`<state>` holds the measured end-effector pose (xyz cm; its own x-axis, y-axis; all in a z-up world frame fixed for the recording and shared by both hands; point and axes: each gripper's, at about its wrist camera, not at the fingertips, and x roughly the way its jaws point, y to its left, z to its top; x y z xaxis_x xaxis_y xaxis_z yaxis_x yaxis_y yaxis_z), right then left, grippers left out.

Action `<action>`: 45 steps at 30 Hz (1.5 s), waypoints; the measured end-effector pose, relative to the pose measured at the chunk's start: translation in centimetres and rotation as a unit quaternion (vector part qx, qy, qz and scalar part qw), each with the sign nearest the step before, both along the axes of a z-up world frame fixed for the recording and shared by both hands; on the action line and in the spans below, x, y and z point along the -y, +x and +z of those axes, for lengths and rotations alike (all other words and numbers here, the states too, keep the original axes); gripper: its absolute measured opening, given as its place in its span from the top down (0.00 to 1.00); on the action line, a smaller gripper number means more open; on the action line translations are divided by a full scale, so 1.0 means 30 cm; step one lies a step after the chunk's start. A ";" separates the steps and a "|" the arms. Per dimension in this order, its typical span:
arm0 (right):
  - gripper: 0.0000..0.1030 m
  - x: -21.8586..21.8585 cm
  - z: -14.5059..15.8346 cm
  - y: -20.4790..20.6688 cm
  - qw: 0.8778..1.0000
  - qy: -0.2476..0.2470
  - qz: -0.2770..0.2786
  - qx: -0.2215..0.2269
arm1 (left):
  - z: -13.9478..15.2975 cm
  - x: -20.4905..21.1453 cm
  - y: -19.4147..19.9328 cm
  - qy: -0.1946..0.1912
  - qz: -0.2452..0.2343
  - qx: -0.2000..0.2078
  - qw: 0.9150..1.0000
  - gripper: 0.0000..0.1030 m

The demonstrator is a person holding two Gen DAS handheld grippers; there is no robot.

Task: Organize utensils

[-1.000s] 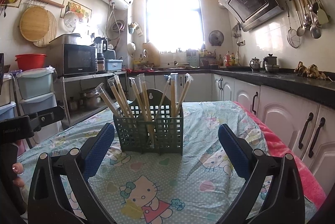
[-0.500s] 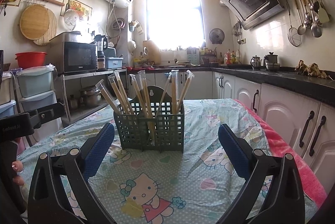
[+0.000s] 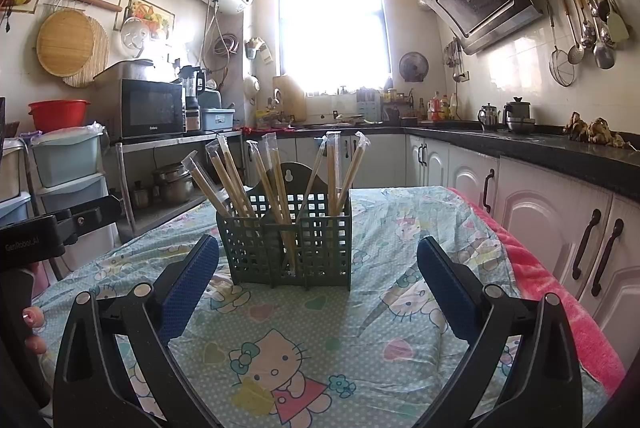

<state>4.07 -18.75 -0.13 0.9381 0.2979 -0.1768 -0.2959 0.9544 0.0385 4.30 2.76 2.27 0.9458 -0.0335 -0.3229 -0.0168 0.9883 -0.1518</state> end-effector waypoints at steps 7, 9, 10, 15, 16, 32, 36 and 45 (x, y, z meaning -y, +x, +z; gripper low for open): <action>0.06 0.001 0.000 -0.001 1.000 -0.001 0.000 -0.001 | -0.001 0.001 0.000 0.000 0.000 0.000 1.000 0.10; 0.06 0.001 0.001 0.000 1.000 0.000 0.000 0.000 | -0.001 0.000 0.000 0.001 0.000 0.000 1.000 0.10; 0.06 0.000 0.001 0.000 1.000 -0.001 0.000 -0.001 | -0.001 0.002 -0.001 0.000 0.000 0.000 1.000 0.10; 0.06 0.000 0.002 0.000 1.000 0.000 0.000 0.000 | -0.001 0.001 0.000 -0.001 0.000 -0.001 1.000 0.10; 0.06 0.000 0.002 0.001 1.000 -0.001 0.000 -0.001 | -0.002 0.002 -0.001 -0.001 0.000 -0.001 1.000 0.10; 0.06 0.003 -0.001 -0.001 1.000 -0.001 0.000 -0.002 | -0.008 0.002 -0.002 0.004 -0.002 -0.003 1.000 0.10; 0.06 0.007 -0.007 0.002 1.000 -0.001 -0.001 -0.007 | -0.018 0.003 0.006 0.006 -0.002 -0.007 1.000 0.10; 0.06 0.091 -0.003 0.088 0.997 0.014 -0.048 -0.062 | -0.044 -0.077 0.080 -0.017 0.042 -0.073 0.996 0.10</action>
<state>6.70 -21.47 -0.22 0.9339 0.2151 -0.2856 -0.1953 0.9760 0.0966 6.70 5.07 0.93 0.8891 0.0294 -0.4568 -0.1228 0.9767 -0.1760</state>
